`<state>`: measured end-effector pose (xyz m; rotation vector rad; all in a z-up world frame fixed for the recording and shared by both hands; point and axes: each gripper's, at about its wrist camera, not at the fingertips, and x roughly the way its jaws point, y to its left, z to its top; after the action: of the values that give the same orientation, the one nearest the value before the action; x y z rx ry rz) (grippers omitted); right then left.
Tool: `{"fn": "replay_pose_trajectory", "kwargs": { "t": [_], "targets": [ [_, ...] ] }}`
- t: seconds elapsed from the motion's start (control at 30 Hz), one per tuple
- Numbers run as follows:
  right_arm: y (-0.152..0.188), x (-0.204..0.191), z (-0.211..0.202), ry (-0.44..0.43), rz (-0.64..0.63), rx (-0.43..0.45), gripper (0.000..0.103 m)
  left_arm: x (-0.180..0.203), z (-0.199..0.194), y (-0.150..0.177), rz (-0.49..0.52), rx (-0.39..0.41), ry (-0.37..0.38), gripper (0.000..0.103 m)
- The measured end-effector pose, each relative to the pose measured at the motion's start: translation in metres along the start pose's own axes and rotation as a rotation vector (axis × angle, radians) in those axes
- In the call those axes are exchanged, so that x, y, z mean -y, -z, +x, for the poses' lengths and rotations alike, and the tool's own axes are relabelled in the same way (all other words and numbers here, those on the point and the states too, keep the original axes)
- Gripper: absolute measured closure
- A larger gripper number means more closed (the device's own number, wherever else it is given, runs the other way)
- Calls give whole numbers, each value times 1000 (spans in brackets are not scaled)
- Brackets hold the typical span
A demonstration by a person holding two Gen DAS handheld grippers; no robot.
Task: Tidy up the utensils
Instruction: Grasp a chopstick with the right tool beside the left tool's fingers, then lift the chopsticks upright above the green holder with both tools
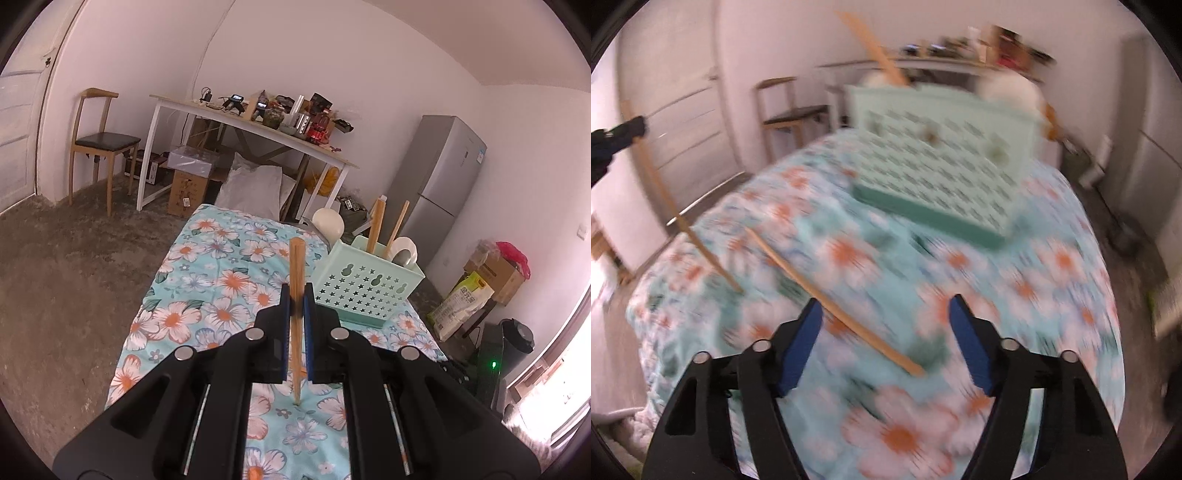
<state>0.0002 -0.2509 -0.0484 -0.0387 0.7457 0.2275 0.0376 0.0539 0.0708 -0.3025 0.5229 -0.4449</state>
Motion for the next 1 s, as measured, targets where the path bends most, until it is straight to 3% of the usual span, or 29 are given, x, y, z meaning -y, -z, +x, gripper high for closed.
{"fn": "replay_pose_trajectory", "kwargs": {
  "t": [0.17, 0.47, 0.6, 0.73, 0.83, 1.0],
  "targets": [
    [-37, -35, 27, -146, -154, -19, 57, -28, -2, -2, -94, -39, 13, 97],
    [-66, -93, 89, -325, -389, -147, 66, -67, -12, -1, -199, -65, 16, 97],
    [-66, -112, 104, -331, -480, -185, 68, -76, -11, 1, -217, -70, 15, 97],
    [-64, -122, 119, -320, -517, -220, 80, -82, -8, 3, -233, -73, 13, 97],
    [-67, -120, 117, -327, -500, -221, 92, -83, -7, 4, -236, -73, 10, 97],
    [-80, -107, 102, -290, -451, -161, 96, -80, -6, 3, -233, -67, 4, 97]
  ]
}}
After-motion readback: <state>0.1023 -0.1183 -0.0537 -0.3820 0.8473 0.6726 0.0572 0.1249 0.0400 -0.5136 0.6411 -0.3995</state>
